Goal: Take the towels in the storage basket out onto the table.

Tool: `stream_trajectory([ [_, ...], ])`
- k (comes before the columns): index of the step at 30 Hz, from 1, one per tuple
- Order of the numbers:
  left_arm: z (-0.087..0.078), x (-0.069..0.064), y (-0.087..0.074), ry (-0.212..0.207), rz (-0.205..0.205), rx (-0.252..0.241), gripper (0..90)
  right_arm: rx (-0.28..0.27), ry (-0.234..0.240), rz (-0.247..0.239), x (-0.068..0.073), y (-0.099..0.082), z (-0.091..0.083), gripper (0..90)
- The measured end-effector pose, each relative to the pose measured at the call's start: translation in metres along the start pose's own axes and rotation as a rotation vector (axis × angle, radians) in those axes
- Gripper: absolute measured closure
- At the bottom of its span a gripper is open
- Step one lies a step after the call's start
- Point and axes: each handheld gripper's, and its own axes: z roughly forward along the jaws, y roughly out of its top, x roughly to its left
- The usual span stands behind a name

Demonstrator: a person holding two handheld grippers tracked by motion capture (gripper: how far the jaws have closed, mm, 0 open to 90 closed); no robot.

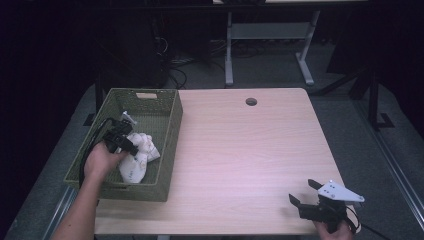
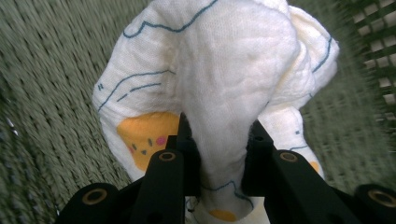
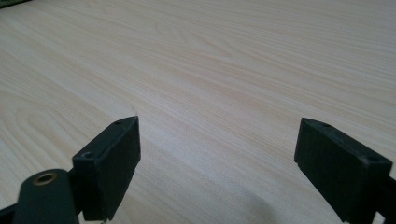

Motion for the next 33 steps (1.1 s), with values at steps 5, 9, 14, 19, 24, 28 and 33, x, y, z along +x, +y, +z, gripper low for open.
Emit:
stream_trajectory([
  [5,-0.013,-0.002,-0.003,-0.036,0.009,-0.049,73.5,0.001,-0.003,-0.003,0.000,0.000,-0.001,14.0],
  [9,-0.020,0.002,-0.004,-0.088,-0.007,-0.099,73.4,0.003,-0.002,-0.001,0.000,0.000,0.000,14.0],
  [14,-0.030,0.007,-0.007,-0.115,-0.016,-0.137,73.4,0.005,-0.002,0.002,0.000,0.000,0.000,14.0],
  [19,-0.040,0.010,-0.009,-0.215,-0.028,-0.187,73.4,0.006,-0.003,0.000,0.000,0.000,0.001,14.0],
  [24,-0.049,0.008,-0.009,-0.264,-0.017,-0.209,73.3,0.002,-0.007,0.001,0.001,0.000,0.001,14.0],
  [28,-0.057,0.010,-0.008,-0.308,-0.029,-0.248,73.3,0.001,-0.009,0.001,0.000,0.000,0.001,14.0],
  [33,-0.066,0.013,-0.008,-0.389,-0.060,-0.301,73.4,0.004,-0.010,0.004,0.000,0.000,0.000,14.0],
])
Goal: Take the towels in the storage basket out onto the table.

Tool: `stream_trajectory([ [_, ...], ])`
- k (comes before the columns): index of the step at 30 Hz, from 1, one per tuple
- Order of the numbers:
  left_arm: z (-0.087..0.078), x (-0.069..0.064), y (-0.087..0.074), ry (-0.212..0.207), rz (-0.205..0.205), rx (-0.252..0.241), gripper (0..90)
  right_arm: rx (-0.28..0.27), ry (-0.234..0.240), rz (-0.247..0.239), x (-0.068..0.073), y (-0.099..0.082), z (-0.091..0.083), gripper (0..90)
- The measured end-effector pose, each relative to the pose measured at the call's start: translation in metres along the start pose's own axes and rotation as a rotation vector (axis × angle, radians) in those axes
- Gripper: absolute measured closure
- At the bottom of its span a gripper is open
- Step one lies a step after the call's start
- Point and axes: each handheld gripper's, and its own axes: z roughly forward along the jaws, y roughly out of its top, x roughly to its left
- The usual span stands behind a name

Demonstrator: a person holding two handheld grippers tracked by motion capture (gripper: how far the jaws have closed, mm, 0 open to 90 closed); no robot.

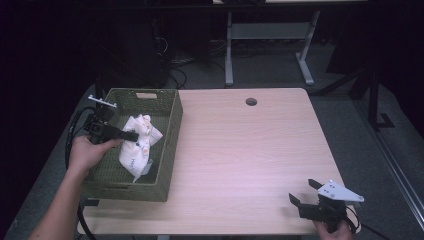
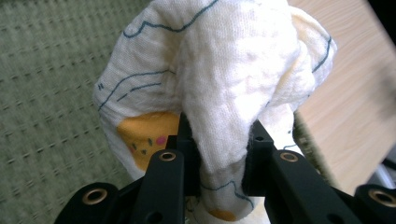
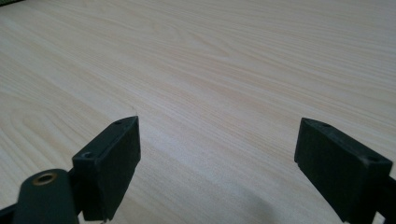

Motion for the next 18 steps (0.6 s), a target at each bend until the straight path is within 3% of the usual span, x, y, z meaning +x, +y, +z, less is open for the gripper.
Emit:
stream_trajectory([
  [10,-0.012,-0.002,0.003,-0.082,-0.027,-0.053,73.4,-0.006,-0.002,-0.004,0.000,0.000,0.000,14.0],
  [18,-0.021,0.000,0.004,-0.193,-0.058,-0.093,73.3,-0.006,-0.005,0.000,-0.001,0.000,0.000,14.0],
])
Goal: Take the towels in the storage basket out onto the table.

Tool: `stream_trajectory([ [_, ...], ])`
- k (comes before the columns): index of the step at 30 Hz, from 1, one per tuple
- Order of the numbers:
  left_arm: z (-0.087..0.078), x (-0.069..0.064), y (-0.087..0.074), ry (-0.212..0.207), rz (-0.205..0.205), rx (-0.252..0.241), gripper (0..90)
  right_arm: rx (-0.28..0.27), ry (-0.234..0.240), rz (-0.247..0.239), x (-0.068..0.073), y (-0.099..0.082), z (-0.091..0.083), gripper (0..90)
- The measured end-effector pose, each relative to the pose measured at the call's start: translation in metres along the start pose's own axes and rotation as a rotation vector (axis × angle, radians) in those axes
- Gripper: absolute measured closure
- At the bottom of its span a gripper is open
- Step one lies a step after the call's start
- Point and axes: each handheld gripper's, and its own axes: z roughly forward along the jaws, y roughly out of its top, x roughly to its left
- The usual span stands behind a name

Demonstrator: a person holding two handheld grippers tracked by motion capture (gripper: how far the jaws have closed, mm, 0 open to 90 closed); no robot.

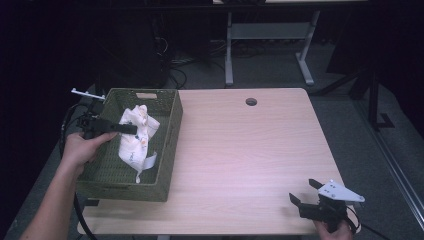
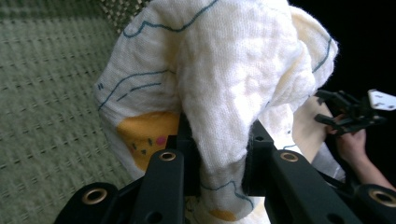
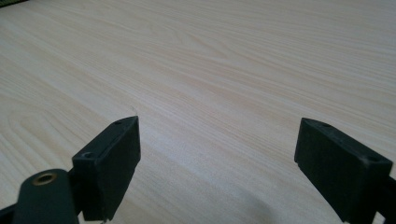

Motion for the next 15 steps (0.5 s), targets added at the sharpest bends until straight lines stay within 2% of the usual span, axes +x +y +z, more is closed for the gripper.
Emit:
stream_trajectory([
  [2,-0.0012,-0.0002,-0.0001,-0.016,0.004,0.002,73.3,-0.001,-0.002,0.002,0.0002,0.0000,-0.0002,13.9],
  [9,-0.0045,-0.0036,0.0017,-0.123,-0.011,-0.046,73.3,-0.004,-0.005,0.000,-0.0002,0.0002,-0.0005,13.9],
  [15,-0.0017,-0.0090,0.0045,-0.144,-0.004,-0.046,73.3,-0.007,-0.006,0.004,-0.0008,0.0003,-0.0015,13.9],
])
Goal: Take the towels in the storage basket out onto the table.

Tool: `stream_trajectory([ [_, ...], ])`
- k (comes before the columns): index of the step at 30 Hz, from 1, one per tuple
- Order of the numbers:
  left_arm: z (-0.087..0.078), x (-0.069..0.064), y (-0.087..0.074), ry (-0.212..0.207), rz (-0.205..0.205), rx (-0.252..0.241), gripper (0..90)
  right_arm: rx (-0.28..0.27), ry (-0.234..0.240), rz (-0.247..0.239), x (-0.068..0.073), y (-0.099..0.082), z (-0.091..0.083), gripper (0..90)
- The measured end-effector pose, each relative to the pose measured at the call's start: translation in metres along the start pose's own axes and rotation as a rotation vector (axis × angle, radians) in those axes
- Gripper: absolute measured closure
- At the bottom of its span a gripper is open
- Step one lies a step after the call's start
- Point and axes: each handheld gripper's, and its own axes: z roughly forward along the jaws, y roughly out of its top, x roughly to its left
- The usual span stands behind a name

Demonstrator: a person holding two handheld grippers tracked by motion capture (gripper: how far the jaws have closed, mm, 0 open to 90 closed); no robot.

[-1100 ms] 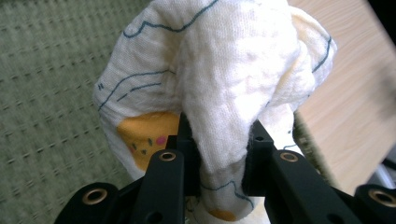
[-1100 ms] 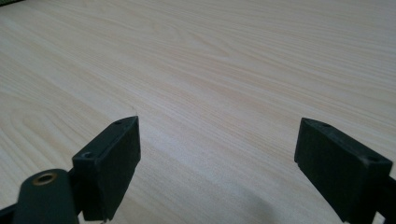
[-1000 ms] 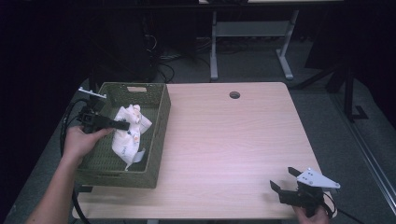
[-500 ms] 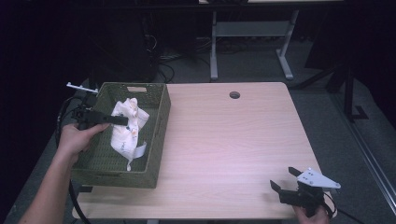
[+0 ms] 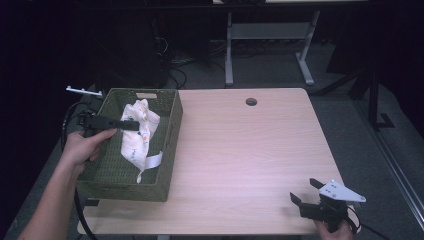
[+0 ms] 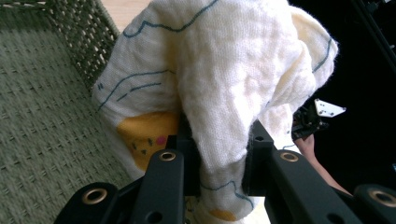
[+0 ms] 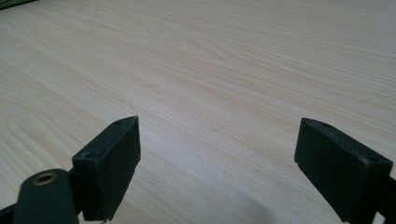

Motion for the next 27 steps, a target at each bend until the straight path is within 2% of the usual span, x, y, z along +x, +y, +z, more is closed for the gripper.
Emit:
stream_trajectory([
  [8,0.008,-0.012,0.007,-0.048,0.012,-0.005,73.3,-0.002,-0.001,0.002,0.000,0.000,-0.001,13.9],
  [11,0.013,-0.017,0.010,-0.052,0.008,-0.004,73.3,-0.006,0.000,0.003,-0.001,0.000,-0.001,13.9],
  [14,0.017,-0.021,0.011,-0.077,0.006,-0.006,73.3,-0.008,0.002,0.006,-0.001,0.000,-0.002,13.9],
  [27,0.042,-0.041,0.023,-0.128,0.051,0.015,73.2,-0.013,-0.005,0.008,-0.003,-0.001,-0.004,13.8],
])
